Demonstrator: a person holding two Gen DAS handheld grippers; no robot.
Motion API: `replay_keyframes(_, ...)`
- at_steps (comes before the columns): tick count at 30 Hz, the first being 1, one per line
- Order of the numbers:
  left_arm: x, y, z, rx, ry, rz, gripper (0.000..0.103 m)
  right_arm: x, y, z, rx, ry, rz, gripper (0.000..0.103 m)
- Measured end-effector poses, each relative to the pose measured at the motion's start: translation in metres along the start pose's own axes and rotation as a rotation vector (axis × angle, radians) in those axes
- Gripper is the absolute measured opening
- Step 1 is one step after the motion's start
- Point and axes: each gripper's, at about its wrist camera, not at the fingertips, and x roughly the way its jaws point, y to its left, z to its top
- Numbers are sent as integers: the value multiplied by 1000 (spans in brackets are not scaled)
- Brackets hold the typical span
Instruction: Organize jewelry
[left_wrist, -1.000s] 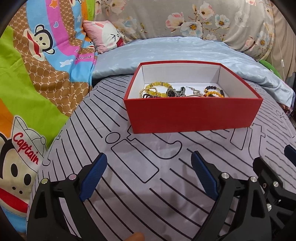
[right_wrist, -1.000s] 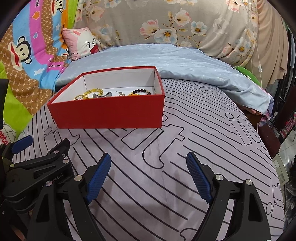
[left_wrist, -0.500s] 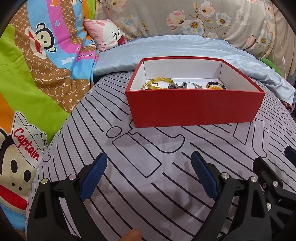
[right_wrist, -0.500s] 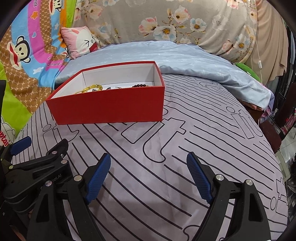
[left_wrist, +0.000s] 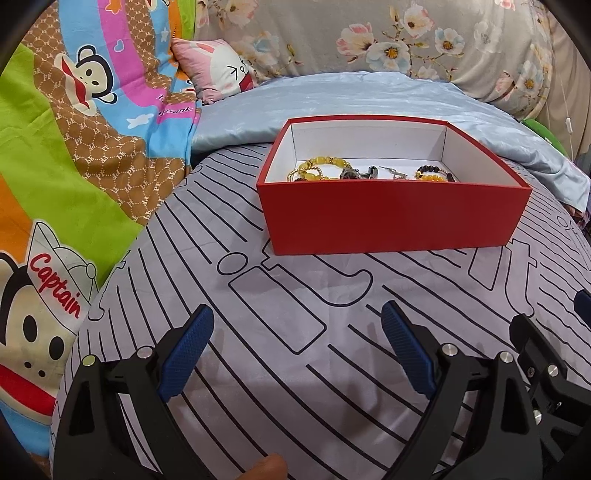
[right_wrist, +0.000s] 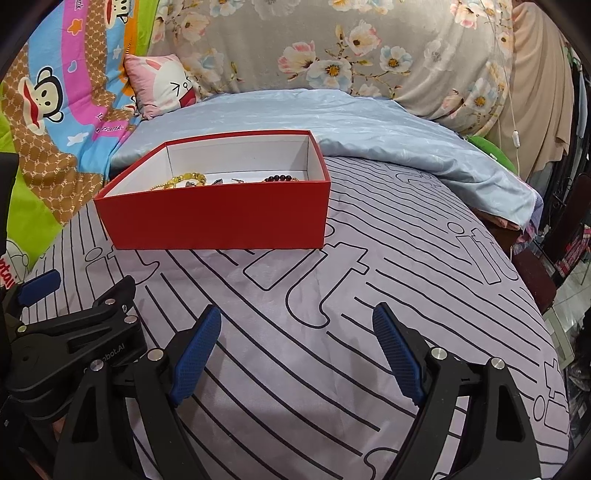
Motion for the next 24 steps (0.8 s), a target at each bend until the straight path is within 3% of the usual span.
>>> replay_keyframes(24,-4,0,1,6,-17,18,89,1,-3,-1,6,2,9,83)
